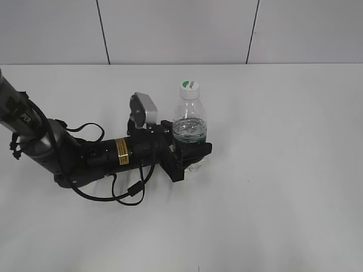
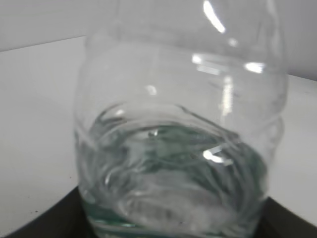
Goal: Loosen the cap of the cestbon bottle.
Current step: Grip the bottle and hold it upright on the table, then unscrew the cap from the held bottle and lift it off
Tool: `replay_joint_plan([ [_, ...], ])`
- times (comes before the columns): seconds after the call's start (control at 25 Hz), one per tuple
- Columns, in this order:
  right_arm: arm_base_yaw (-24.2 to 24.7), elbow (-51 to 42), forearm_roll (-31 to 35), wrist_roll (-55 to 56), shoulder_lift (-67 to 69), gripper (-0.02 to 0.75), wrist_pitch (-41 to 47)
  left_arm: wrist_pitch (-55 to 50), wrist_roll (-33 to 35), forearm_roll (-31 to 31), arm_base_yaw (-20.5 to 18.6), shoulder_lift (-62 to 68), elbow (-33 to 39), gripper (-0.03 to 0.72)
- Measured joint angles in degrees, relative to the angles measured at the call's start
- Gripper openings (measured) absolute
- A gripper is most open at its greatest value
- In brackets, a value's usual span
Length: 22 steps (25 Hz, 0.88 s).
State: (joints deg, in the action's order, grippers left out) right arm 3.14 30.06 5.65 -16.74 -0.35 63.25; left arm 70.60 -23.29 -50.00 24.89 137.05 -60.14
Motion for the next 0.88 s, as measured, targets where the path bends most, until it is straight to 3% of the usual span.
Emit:
replay_joint_plan([
  [0.68,0.00,0.00,0.44,0.00,0.00,0.442,-0.13,0.00,1.80,-0.41,0.00,0.00,0.00,0.403],
  [0.88,0.00,2.03,0.57,-0.05,3.61,0.468,-6.28,-0.05,2.15,-0.52,0.00,0.00,0.00,0.403],
])
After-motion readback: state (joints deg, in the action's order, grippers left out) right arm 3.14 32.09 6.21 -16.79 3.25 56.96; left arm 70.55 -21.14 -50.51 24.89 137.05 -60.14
